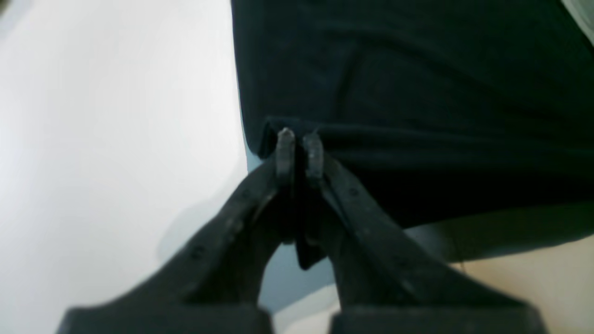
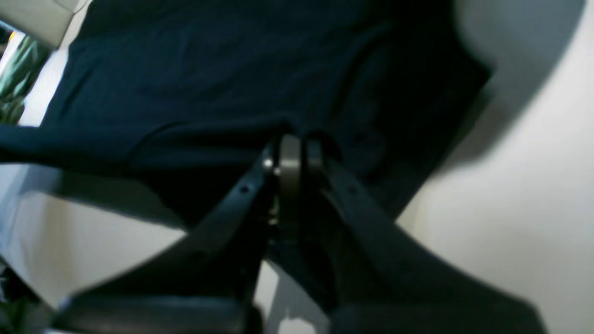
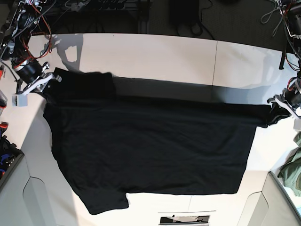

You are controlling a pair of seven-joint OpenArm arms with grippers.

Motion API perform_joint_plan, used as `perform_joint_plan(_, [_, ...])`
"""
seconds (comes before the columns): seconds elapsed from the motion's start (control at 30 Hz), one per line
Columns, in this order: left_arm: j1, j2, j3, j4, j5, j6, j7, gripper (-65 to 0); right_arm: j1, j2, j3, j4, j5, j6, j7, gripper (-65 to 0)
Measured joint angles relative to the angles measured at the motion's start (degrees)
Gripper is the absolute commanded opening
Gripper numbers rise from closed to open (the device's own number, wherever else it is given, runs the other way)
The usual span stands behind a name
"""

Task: Layout the t-shirt on the table in an organized manner, then fold the t-shirt properly
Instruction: 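Lift the held corners and fold them over toward the hem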

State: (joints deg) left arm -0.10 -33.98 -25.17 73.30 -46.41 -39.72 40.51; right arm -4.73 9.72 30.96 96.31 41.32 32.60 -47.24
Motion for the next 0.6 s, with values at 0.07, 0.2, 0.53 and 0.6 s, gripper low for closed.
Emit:
perform_joint_plan(0.07, [-2.1, 0.0, 1.4, -1.2, 0.5, 0.0, -0.2, -65.0, 2.2, 0.0, 0.0, -0.9, -0.8, 0.1, 0.1, -65.0])
perform_joint_plan(0.2, [-6.8, -0.2, 7.2, -5.9, 4.7, 0.1, -3.7, -65.0, 7.7, 0.8, -0.7, -6.6, -1.8, 0.2, 0.4, -65.0])
perform_joint_plan(0.53, [-15.9, 0.3, 13.9, -17.5, 8.9, 0.0, -8.0, -65.0, 19.2, 1.9, -1.5, -19.1, -2.2, -0.2, 1.0, -65.0])
perform_joint_plan(0.6, [-16.7, 0.4, 13.9, -17.9, 8.9, 0.0, -8.0, -65.0, 20.7, 1.9, -1.5, -21.0, -2.6, -0.2, 1.7, -65.0])
